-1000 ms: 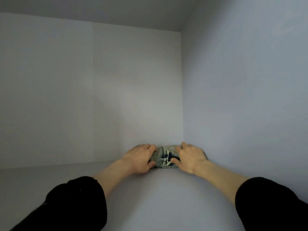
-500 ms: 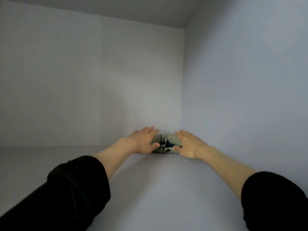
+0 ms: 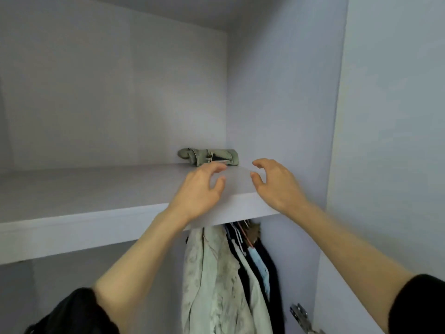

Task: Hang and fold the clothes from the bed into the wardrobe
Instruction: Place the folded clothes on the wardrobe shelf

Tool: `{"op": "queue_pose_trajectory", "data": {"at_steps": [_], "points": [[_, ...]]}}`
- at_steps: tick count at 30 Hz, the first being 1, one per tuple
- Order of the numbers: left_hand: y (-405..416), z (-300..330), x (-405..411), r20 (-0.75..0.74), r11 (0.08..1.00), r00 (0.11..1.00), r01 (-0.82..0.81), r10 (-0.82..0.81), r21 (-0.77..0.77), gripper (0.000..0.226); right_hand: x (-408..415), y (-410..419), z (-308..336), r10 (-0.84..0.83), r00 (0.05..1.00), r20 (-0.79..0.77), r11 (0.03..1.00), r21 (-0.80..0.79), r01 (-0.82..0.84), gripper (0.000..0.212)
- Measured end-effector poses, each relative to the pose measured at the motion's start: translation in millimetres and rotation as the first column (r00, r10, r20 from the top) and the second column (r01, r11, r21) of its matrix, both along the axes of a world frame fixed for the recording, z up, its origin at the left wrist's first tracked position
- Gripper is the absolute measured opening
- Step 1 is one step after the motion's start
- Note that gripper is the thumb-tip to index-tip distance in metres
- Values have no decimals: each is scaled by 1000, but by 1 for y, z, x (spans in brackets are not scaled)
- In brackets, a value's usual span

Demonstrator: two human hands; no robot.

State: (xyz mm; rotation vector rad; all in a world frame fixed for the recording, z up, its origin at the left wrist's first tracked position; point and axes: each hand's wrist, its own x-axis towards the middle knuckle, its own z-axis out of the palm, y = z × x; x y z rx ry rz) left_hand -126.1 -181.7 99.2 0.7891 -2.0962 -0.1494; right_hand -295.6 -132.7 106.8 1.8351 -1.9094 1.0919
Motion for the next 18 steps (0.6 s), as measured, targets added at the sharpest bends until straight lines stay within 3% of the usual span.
{"op": "queue_pose_trajectory", "data": {"at_steps": [5, 12, 15, 18], "points": [[86, -49, 10, -74, 967, 982, 183, -172, 175, 28, 19, 112, -49, 17, 992, 125, 999, -44, -12, 36], [216, -127, -34, -16, 829, 911, 383, -413, 409, 28, -9, 277, -155, -161, 939, 305, 961, 264, 80, 36], [275, -156, -67, 26, 743, 832, 481, -555, 465, 22, -33, 361, -191, -288, 888, 360, 911, 390, 137, 35], [350, -187, -112, 91, 621, 698, 562, -711, 547, 19, -61, 460, -217, -444, 807, 390, 848, 473, 238, 33]]}}
